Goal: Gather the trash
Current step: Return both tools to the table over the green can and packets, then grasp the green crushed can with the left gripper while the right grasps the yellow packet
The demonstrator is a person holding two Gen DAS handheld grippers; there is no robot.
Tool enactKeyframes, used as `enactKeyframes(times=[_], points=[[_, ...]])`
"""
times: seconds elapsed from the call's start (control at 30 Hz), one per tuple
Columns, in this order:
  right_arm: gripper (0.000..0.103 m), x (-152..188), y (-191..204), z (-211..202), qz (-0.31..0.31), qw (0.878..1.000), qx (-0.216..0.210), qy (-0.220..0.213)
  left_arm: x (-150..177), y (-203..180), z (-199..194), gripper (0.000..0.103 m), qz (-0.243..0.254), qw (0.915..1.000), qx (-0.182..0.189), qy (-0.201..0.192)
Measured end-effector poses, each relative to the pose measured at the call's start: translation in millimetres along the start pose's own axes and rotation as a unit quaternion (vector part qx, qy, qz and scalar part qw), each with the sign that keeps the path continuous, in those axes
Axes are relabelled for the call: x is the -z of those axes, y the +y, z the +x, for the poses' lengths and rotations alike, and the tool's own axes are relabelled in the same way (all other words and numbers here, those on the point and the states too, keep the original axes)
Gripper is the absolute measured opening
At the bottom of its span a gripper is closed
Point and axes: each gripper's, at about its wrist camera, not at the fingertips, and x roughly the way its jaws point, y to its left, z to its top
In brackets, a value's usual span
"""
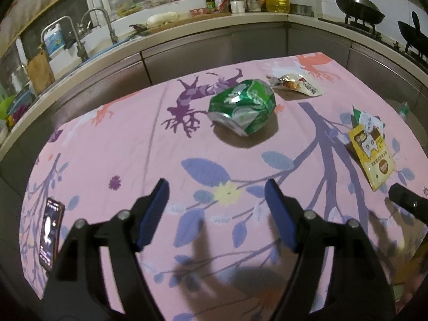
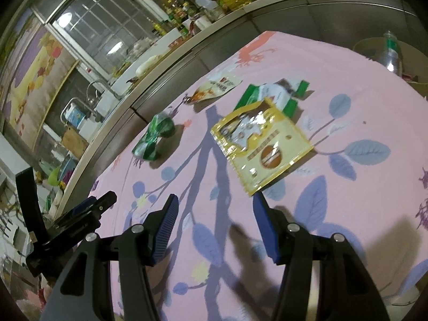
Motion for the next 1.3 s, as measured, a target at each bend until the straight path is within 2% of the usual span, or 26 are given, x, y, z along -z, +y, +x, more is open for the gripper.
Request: enactKeyframes(times=[0.2,0.27,0.43,0.53,0.67,0.83,0.93,1.0,1.07,1.1,1.17,1.23,1.3], points=[[0.056,-18.7,-16.3,-4.7,0.008,1.0,0.011,-0.018,-23.3,-16.1,9.4,0.073,0.029,0.9994,-0.017,-0.011],[0.056,-26.5,-22.9,-7.2,0.011,0.999,0.017,-0.026,-35.5,-26.1,11.7,0.078,0.053,0.9977,-0.031,-0.03],[0.056,-45.6,-45.5,-16.7,0.032,0.998,0.031,-0.045,-58.3,-55.5,29.3,0.079,0.119,0.9898,-0.058,-0.053],[0.056,-51.1,-60.2,-17.8,0.052,0.997,0.032,-0.044,-67.5,-63.9,42.9,0.079,0.134,0.988,-0.058,-0.049],[0.056,-56.6,-69.2,-10.1,0.048,0.998,0.039,-0.03,-73.8,-73.8,62.3,0.079,0.162,0.9834,-0.068,-0.045],[0.056,-59.2,-69.5,12.6,0.027,0.999,0.037,0.0,-80.6,-77.3,89.5,0.079,0.168,0.9825,-0.077,-0.027],[0.055,-56.8,-61.1,18.3,-0.006,0.999,0.044,-0.002,-82.7,-75.8,105.3,0.079,0.169,0.9813,-0.09,-0.017],[0.04,-51.8,-53.4,25.1,-0.026,0.999,0.037,0.01,-83.0,-72.2,112.5,0.079,0.164,0.9817,-0.096,-0.013],[0.015,-46.3,-47.3,32.0,-0.043,0.998,0.034,0.023,-81.8,-69.2,117.3,0.079,0.161,0.9816,-0.102,-0.012],[0.012,-44.1,-45.0,34.8,-0.047,0.998,0.029,0.029,-81.1,-67.4,119.8,0.078,0.159,0.9817,-0.105,-0.011],[0.004,-39.2,-39.9,35.5,-0.049,0.998,0.013,0.032,-80.1,-60.7,125.7,0.051,0.15,0.9833,-0.103,-0.002],[0.001,-37.0,-33.1,30.3,-0.051,0.998,-0.003,0.025,-79.5,-54.4,126.9,0.046,0.142,0.984,-0.107,-0.005],[0.0,-36.3,-26.6,25.1,-0.051,0.998,-0.02,0.022,-81.5,-45.9,124.3,0.042,0.129,0.987,-0.095,-0.01]])
